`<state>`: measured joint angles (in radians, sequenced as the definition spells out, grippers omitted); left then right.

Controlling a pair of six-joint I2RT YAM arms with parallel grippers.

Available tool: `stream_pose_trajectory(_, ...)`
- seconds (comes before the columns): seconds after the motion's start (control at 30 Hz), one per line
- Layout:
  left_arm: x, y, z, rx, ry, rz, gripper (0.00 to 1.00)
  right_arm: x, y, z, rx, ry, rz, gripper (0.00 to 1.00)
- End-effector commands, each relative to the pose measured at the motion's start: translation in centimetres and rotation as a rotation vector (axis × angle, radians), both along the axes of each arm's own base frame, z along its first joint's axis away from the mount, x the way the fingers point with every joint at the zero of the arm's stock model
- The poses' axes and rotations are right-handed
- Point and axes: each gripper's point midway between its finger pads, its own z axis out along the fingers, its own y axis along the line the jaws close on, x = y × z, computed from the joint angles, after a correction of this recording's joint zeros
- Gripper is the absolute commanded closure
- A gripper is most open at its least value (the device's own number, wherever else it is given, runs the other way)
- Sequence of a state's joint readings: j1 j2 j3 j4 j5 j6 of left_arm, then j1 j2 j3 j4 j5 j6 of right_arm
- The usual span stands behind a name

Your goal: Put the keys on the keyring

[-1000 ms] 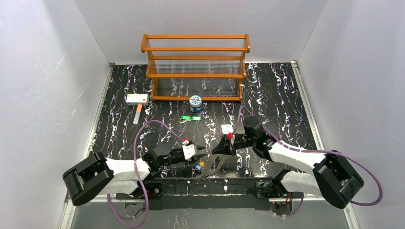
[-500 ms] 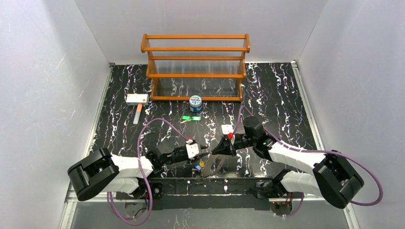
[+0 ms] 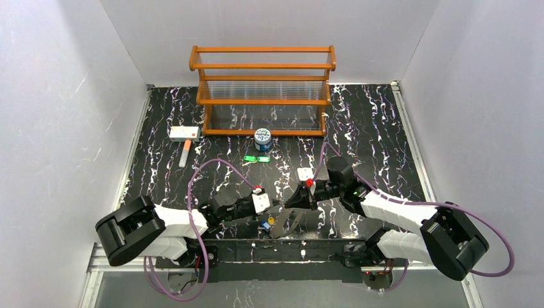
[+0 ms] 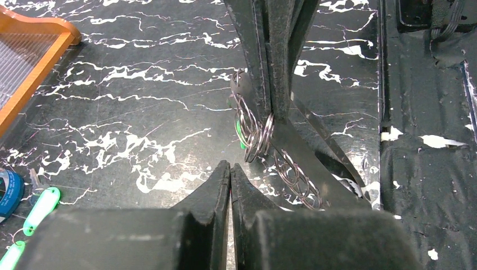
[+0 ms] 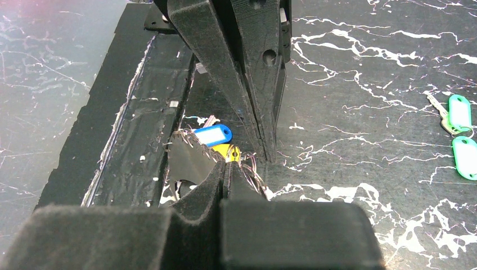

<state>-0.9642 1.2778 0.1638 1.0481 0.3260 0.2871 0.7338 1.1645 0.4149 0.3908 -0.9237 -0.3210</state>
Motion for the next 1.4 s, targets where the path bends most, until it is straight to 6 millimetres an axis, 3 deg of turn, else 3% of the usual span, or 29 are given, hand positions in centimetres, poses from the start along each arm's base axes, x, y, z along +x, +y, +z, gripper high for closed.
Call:
stream_pose_trajectory(0.0, 0.5, -0.8, 2.5, -0.063, -0.049, 0.000, 1.00, -0.2, 0.4, 1.7, 0.042, -0.035, 0.031, 0.99)
stream_pose_trajectory(0.2, 0.2, -0.1, 2.5, -0.072, -0.054, 0.011, 0.98, 0.0, 0.4, 1.9, 0.045, -0.041, 0.025, 0.99)
stream_pose_trajectory(0.4, -0.5, 0.6, 1.7, -0.061, -0.045, -0.002, 0.69, 0.0, 0.5, 2.2, 0.050, -0.045, 0.025, 0.99)
stream_pose_trajectory(0.5, -0.8, 0.4, 1.7, -0.061, -0.034, -0.021, 0.66, 0.0, 0.5, 2.3, 0.050, -0.043, 0.026, 0.99)
stream_pose_trajectory(0.93, -0.8, -1.6, 2.4, -0.065, -0.035, -0.083, 0.71, -0.1, 0.5, 2.2, 0.044, -0.031, 0.025, 0.99)
stream_pose_trajectory(1.03, -0.8, -1.7, 2.3, -0.061, -0.039, -0.085, 0.78, -0.1, 0.4, 2.2, 0.044, -0.031, 0.024, 0.99)
stream_pose_trajectory(1.2, -0.6, -1.3, 1.8, -0.045, -0.047, -0.066, 0.99, -0.1, 0.4, 2.2, 0.044, -0.032, 0.024, 0.99)
stream_pose_trajectory(1.37, -0.2, -0.9, 2.0, -0.055, -0.040, -0.022, 1.00, -0.2, 0.3, 2.2, 0.045, -0.035, 0.026, 0.99)
